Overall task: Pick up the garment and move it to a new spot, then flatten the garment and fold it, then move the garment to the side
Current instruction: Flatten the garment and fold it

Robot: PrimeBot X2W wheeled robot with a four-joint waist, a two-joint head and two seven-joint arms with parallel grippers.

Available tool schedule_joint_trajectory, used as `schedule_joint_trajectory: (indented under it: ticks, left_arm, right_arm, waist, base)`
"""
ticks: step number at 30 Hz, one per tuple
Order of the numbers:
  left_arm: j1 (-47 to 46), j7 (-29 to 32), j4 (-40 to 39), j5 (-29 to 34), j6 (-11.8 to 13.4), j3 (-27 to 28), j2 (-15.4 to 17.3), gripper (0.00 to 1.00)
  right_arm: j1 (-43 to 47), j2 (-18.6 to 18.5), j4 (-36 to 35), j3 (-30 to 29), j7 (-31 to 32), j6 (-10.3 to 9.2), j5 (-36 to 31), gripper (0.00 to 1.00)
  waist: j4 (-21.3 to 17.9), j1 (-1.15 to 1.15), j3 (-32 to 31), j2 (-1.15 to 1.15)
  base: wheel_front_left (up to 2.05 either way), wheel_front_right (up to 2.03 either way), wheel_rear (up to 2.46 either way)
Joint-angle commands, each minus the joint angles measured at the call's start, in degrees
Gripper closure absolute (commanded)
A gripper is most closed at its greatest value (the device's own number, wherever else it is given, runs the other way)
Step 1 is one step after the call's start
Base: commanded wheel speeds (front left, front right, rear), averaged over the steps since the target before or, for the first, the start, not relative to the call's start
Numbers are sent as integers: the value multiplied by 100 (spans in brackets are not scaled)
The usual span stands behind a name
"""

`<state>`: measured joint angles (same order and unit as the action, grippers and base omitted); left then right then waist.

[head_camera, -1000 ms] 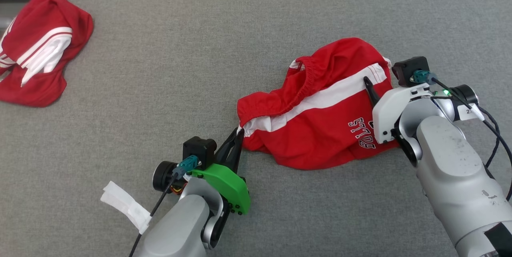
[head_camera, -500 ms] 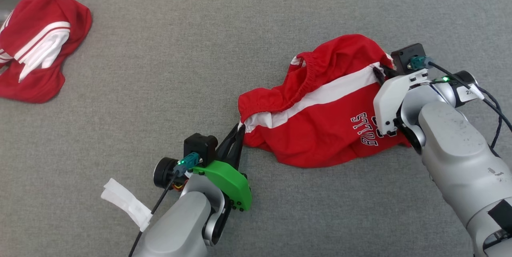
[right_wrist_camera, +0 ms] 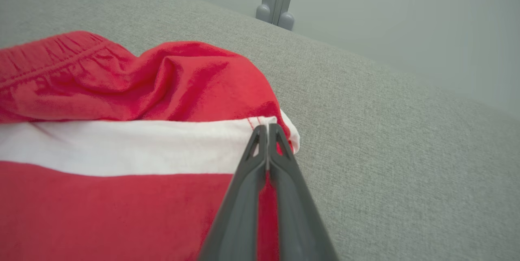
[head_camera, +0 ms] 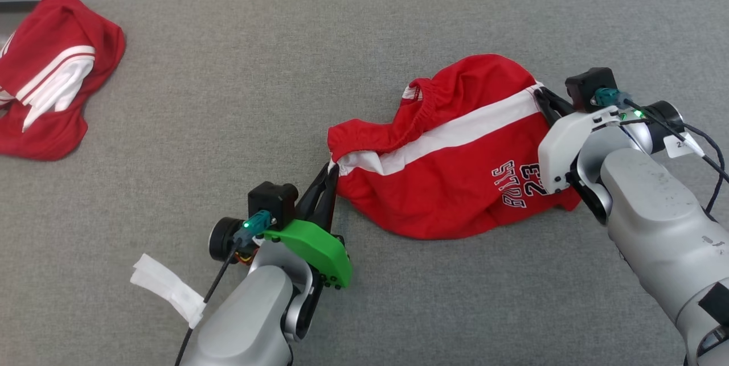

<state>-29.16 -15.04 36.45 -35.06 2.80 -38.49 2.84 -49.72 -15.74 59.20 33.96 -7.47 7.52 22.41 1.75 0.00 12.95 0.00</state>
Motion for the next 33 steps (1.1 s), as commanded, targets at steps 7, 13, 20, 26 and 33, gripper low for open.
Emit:
schedule_joint_trajectory:
  ticks: [7, 13, 20, 26, 33]
  left_arm:
    - [303, -13, -512, -235, -189, 571, 108, 100]
    - [439, 222, -1130, -990, -485, 1075, 223, 100]
    - [539, 802, -2607, -1427, -360, 1477, 698, 100]
    - [580, 1292, -4130, -1624, -43, 1732, 1066, 100]
    - [477, 1937, -5917, -1739, 372, 1936, 1445, 100]
  right_arm:
    - [237, -109, -620, 72, -627, -5, 468, 100]
    - [513, -151, -1642, -717, -738, -8, 43, 100]
    - [1419, -11, -3751, -2052, -487, -8, -885, 100]
    - [2249, 311, -5927, -2803, 276, -8, -1477, 100]
    - [2793, 534, -7974, -3157, 870, -7, -1748, 100]
  waist:
    - [-276, 0, -388, 0]
    - [-448, 0, -785, 0]
    - [-531, 0, -1202, 0]
    - [-572, 0, -1414, 0]
    - [-633, 0, -1500, 0]
  base:
    - [0, 0, 0]
    - [0, 0, 0]
    - [0, 0, 0]
    - [0, 0, 0]
    - [0, 0, 0]
